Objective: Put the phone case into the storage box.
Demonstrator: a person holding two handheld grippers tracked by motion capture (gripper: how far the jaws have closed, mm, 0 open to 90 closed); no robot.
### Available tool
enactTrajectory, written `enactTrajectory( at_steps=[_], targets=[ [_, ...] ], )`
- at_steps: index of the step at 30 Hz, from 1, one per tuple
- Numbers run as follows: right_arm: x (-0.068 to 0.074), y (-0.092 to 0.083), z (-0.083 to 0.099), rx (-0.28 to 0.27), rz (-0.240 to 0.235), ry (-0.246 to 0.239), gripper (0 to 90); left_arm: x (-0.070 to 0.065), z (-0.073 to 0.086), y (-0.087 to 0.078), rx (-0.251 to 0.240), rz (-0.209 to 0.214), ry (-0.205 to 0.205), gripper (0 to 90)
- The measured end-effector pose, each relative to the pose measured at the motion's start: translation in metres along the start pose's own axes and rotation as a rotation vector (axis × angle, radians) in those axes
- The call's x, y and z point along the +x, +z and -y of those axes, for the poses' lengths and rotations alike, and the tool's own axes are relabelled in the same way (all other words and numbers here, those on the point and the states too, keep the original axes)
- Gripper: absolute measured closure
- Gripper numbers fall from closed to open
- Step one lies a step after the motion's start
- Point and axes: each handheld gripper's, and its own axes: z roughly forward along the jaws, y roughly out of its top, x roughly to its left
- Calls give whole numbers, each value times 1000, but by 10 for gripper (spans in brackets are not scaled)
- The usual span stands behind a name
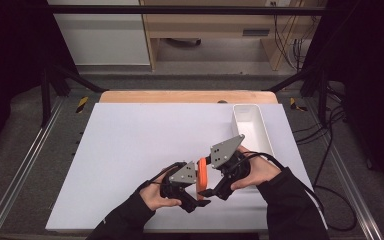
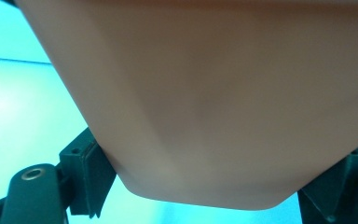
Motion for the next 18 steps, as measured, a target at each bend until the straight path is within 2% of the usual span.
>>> enactTrajectory(
  at_steps=[7, 13, 18],
  targets=[
    [0, -1, -1, -7, 7, 2, 160, 1, 0, -3, -15, 0, -16, 140],
    [0, -4, -1, -7, 22, 3, 160, 1, 1, -9, -31, -26, -17, 64],
    [-1, -11, -1, -25, 49, 9, 159, 4, 6, -15, -42, -45, -48, 33]
  ],
)
